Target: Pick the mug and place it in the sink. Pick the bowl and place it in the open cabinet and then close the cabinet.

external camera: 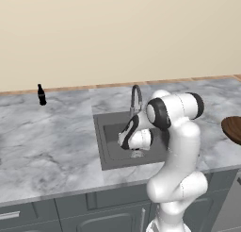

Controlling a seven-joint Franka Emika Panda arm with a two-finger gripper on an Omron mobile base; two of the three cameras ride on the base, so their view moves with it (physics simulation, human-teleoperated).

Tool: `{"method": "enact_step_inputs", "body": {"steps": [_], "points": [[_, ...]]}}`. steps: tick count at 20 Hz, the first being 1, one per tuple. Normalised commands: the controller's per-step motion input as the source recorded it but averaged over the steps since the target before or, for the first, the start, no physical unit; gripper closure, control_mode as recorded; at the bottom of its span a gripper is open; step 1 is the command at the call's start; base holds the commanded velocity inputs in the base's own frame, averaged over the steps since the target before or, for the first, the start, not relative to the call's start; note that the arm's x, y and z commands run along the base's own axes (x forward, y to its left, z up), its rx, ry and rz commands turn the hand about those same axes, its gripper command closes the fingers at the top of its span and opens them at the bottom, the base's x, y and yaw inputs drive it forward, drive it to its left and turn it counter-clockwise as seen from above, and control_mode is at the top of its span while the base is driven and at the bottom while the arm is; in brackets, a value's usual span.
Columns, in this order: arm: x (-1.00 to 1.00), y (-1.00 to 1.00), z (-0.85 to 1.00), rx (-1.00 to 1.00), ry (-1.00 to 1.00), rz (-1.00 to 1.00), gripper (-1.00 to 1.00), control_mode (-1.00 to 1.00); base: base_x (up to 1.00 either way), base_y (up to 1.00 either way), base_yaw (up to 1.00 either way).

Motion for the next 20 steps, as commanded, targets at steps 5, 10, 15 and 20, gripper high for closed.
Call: {"method": "enact_step_inputs", "body": {"steps": [5, 10, 15, 20], "points": [[0.26, 0.0, -0.3, 0.0, 0.0, 0.0, 1.0, -1.0, 0.0, 0.0, 0.0], [0.36, 0.0, -0.29, 0.0, 0.0, -0.01, 1.0, -1.0, 0.0, 0.0, 0.0], [0.39, 0.0, -0.3, 0.0, 0.0, -0.01, 1.0, -1.0, 0.0, 0.0, 0.0], [0.34, 0.0, -0.32, 0.0, 0.0, 0.0, 1.0, -1.0, 0.0, 0.0, 0.0]]}}
